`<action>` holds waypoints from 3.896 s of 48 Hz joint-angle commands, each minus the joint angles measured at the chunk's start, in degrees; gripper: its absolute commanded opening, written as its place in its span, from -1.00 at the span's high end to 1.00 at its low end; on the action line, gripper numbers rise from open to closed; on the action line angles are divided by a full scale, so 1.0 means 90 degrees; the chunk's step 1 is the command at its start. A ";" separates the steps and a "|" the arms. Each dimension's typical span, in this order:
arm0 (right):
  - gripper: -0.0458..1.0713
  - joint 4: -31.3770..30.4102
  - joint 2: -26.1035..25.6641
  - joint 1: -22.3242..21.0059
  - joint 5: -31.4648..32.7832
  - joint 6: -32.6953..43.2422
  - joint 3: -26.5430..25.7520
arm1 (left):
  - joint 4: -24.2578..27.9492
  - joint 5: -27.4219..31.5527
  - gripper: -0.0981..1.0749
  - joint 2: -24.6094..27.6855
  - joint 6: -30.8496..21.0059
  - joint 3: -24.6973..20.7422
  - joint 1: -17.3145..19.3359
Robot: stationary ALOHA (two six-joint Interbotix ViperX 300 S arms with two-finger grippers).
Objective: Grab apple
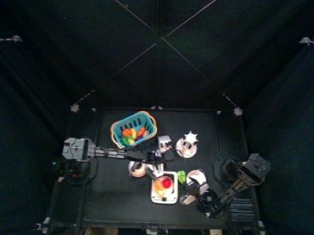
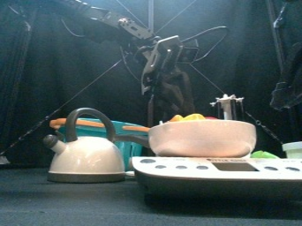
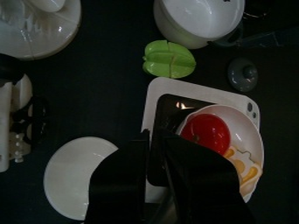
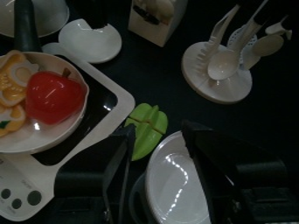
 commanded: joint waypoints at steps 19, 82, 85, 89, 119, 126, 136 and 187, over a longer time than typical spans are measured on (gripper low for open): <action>-0.57 -0.1016 -0.0420 0.0068 0.0059 0.0059 -0.0254 | 0.0107 -0.1572 -0.17 -0.1348 0.0068 0.1396 -0.0029; -0.58 0.0068 -0.0078 -0.1641 -0.2822 0.1191 -0.1123 | 0.1455 -0.5039 -0.18 -0.4131 0.0107 0.5244 -0.0752; -0.58 0.0146 -0.0039 -0.1689 -0.2822 0.1045 -0.1143 | 0.1455 -0.5039 -0.18 -0.4092 0.0098 0.5254 -0.0762; -0.59 0.0146 -0.0020 -0.1709 -0.2822 0.0889 -0.1191 | 0.1436 -0.5039 -0.18 -0.4043 0.0098 0.5244 -0.0762; -0.83 0.0332 0.0303 -0.1992 -0.2773 0.0693 -0.1357 | 0.1377 -0.5039 -0.18 -0.4004 0.0098 0.5283 -0.0752; -0.83 0.0332 0.0400 -0.2080 -0.2773 0.0684 -0.1338 | 0.1377 -0.5029 -0.18 -0.4014 0.0098 0.5303 -0.0742; -0.83 0.0381 0.0488 -0.2148 -0.2793 0.0537 -0.1348 | 0.1377 -0.5029 -0.18 -0.4014 0.0098 0.5313 -0.0742; -0.38 0.0098 0.0332 -0.2207 -0.2656 0.0020 -0.1494 | 0.1377 -0.5029 -0.18 -0.4014 0.0098 0.5352 -0.0713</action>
